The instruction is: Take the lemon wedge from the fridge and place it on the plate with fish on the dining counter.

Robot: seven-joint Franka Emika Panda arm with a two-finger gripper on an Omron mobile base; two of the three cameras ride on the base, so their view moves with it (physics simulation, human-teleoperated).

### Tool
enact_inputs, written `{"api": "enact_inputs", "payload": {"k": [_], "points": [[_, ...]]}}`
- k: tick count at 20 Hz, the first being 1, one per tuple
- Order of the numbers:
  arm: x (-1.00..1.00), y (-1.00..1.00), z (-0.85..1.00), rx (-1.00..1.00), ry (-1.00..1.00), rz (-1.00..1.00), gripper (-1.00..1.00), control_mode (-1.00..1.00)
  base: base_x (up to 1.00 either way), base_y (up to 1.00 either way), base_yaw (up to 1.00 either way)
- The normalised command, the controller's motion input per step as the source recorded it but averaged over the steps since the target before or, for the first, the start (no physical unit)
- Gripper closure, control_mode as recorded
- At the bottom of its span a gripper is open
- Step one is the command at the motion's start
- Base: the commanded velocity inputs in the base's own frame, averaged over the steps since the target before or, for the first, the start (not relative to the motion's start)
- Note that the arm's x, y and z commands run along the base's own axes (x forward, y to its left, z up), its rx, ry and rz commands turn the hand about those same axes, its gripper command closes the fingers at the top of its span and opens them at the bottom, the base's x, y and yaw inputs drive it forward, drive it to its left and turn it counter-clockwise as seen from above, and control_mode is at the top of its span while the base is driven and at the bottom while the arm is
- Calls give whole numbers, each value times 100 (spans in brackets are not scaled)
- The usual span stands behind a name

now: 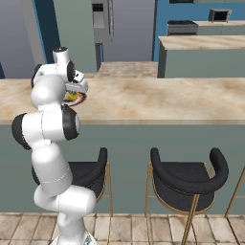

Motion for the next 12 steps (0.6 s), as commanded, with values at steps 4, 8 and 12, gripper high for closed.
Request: {"api": "enact_inputs", "payload": {"k": [4,8,12], "points": [[24,9,-2,0,0,0,100,-100,0,0,0],[5,1,0,0,0,0,-100,-100,0,0,0],[-3,-9,16,3,-5,0,-100,-100,0,0,0]]}}
